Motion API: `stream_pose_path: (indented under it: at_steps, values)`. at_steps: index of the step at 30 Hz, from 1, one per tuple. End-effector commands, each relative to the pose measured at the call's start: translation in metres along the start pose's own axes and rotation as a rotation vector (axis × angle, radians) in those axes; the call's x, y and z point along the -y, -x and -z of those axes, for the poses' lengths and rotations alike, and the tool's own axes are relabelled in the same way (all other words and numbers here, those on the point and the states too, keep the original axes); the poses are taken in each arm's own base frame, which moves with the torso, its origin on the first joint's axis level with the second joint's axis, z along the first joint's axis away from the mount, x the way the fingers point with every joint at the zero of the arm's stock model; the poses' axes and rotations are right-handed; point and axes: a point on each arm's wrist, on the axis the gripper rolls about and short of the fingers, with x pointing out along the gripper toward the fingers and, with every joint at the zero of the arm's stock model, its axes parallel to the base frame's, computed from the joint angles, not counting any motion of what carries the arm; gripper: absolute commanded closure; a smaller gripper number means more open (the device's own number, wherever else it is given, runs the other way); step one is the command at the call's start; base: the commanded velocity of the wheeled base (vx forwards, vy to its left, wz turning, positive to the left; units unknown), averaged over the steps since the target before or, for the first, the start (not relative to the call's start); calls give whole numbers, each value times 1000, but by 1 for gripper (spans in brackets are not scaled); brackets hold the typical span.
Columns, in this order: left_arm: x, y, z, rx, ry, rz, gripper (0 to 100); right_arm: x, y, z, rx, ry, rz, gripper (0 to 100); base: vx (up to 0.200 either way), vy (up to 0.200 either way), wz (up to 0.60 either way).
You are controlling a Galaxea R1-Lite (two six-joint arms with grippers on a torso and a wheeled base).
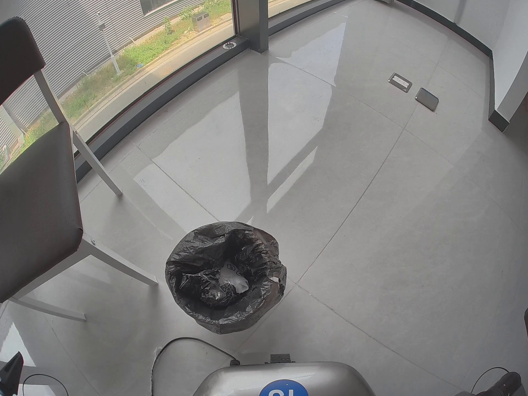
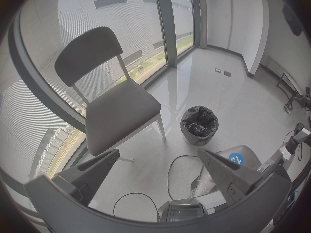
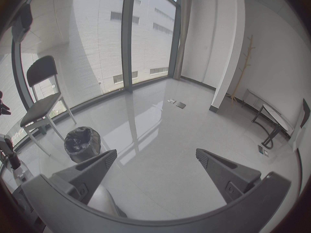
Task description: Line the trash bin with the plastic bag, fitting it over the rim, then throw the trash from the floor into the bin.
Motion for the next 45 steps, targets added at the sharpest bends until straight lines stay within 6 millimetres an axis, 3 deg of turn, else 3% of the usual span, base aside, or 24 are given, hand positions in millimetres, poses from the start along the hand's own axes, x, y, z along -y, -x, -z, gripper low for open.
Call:
stream_pose_path:
  at_steps: [1, 7, 13, 21, 31, 45]
  values:
    - [7, 28, 36, 150, 47, -45, 0, -3, -11, 33, 75, -32, -23, 0, 0, 0, 0]
    - [16, 27, 50, 166, 87, -87, 0, -9, -38, 73, 76, -16, -10, 0, 0, 0, 0]
    - [22, 15, 61, 203, 89, -27, 0, -10, -40, 73, 110, -30, -19, 0, 0, 0, 0]
    - [26, -33, 61, 304, 87, -35, 0, -10, -40, 72, 117, -24, -29, 0, 0, 0, 0]
    - [33, -82, 84, 336, 88, -33, 0, -10, -40, 72, 116, -38, -29, 0, 0, 0, 0]
    - [36, -88, 84, 399, 103, 77, 0, -10, -40, 72, 117, -32, -47, 0, 0, 0, 0]
